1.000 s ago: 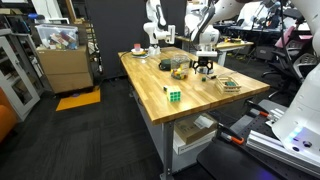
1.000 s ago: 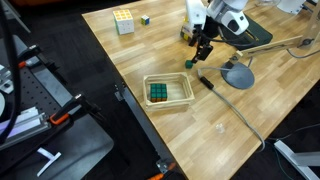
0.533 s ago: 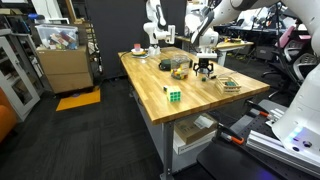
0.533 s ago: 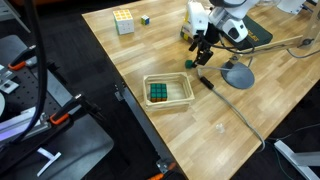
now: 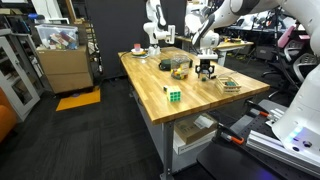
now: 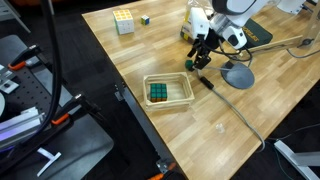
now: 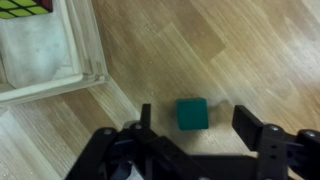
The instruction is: Put the green cube inside the clear jar
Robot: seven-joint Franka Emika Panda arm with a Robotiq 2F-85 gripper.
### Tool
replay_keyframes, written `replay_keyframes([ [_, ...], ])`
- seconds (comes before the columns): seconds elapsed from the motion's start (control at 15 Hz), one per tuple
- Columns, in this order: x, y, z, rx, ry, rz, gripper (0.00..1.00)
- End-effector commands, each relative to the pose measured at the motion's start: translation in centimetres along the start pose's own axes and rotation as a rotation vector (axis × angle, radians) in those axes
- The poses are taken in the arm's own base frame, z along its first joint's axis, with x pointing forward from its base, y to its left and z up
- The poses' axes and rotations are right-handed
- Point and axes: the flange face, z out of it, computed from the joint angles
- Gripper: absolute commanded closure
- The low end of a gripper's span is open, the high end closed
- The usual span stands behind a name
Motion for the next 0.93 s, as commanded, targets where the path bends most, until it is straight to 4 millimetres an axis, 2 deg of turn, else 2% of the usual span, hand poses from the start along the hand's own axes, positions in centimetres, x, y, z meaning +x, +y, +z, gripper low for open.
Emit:
replay_keyframes([
  [0.0, 0.6, -0.3, -0.7, 0.033, -0.028, 0.024, 0.46],
  [0.47, 0.9, -0.3, -1.3, 0.043, -0.028, 0.034, 0.96],
  [0.73, 1.1, -0.2, -1.7, 0.047, -0.015, 0.041, 0.93],
  [0.87, 0.9, -0.4, -2.8, 0.057, 0.025, 0.023, 0.93],
])
